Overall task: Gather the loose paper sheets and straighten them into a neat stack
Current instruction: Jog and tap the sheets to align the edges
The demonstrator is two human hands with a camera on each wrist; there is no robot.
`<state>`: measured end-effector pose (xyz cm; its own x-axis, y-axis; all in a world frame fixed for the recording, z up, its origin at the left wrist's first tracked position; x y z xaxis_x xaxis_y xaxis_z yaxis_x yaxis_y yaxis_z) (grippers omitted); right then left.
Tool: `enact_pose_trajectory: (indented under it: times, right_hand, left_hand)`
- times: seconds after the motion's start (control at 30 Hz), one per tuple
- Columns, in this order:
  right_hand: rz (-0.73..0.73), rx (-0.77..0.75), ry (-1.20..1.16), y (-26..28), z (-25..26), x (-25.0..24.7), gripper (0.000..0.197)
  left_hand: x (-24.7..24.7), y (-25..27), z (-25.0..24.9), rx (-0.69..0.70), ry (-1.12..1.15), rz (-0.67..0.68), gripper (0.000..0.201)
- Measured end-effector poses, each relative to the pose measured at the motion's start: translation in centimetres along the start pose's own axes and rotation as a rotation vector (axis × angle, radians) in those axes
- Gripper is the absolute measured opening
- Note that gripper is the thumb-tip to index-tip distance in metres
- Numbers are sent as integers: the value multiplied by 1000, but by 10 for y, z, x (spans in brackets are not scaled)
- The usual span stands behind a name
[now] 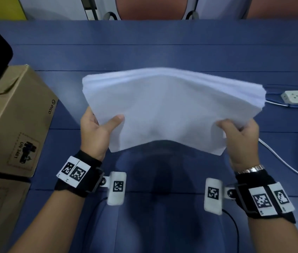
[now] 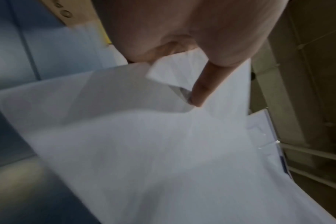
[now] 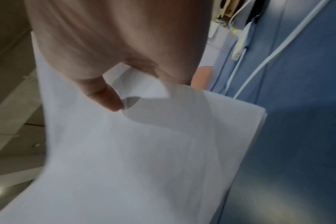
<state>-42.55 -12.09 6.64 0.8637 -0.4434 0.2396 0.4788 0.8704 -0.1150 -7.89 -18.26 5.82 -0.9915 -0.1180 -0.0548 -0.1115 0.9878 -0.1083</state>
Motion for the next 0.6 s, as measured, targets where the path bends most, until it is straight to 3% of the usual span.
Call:
enact_pose_trajectory:
  times: [0.17, 0.3, 0.4, 0.6]
  right_hand:
    - [-18, -54, -7, 1, 8, 2, 28]
    - [149, 143, -24, 6, -22, -10, 30]
    - [177, 226, -7, 10, -40, -11, 32]
    - [42, 30, -110, -1, -1, 2, 34]
  left_hand:
    - [0, 0, -7, 50, 5, -15, 46]
    - [-15, 5, 25, -69, -39, 97, 48]
    - [-17, 10, 43, -131, -56, 125, 48]
    - [-14, -2, 5, 22, -13, 64, 46]
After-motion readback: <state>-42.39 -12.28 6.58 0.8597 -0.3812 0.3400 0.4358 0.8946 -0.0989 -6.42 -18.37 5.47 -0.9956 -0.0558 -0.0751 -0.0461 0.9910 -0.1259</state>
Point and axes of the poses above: each hand's wrist, its own y-axis away from the middle knuckle, its own x-axis out of the palm, z = x × y, the point moved 7 cm from there along -y, towards the middle knuckle, and after that the axes turned 12 degrees about -y, right-handed, at the moved point
